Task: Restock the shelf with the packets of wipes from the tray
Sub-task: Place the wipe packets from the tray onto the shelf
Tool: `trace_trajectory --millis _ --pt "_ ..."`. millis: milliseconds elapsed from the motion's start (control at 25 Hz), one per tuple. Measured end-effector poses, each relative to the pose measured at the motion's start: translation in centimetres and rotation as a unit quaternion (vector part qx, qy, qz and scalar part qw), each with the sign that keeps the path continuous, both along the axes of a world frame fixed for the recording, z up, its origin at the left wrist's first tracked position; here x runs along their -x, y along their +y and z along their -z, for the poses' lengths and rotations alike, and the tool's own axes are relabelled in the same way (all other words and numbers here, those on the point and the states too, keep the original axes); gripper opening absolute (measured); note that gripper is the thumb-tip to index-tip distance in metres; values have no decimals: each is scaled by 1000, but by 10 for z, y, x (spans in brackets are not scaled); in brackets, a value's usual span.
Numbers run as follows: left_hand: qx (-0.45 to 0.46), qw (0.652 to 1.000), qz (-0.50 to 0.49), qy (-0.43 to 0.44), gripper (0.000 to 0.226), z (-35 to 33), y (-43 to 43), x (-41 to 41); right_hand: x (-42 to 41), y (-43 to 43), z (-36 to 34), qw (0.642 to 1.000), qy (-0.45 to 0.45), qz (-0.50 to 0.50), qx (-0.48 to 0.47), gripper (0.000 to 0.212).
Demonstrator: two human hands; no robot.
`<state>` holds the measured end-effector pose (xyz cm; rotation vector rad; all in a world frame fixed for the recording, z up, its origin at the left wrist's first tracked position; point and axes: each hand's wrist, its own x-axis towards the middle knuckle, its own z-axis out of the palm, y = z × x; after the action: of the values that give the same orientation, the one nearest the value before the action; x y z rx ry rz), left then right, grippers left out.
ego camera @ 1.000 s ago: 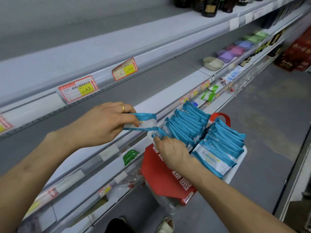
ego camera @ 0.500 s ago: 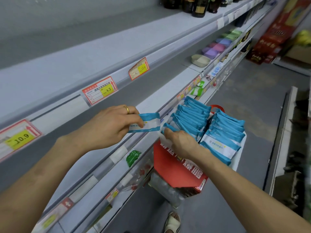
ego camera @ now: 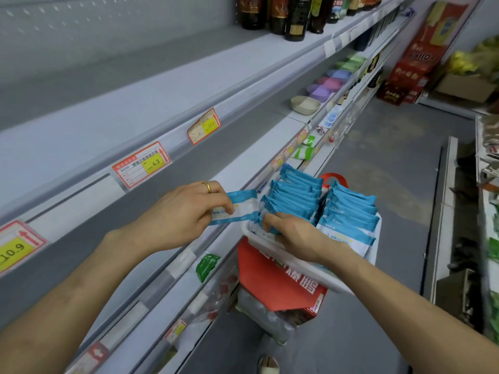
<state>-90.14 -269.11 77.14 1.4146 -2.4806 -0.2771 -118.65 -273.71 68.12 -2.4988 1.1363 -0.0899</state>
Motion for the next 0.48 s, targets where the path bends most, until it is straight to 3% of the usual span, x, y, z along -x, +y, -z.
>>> trace_trajectory --millis 240,480 --pt "24 996 -39 75 45 -42 4 34 21 -52 -84 998 -51 -33 6 34" --pt "59 984 -142 91 43 -135 25 -7 -30 -91 -209 983 -116 -133 59 36"
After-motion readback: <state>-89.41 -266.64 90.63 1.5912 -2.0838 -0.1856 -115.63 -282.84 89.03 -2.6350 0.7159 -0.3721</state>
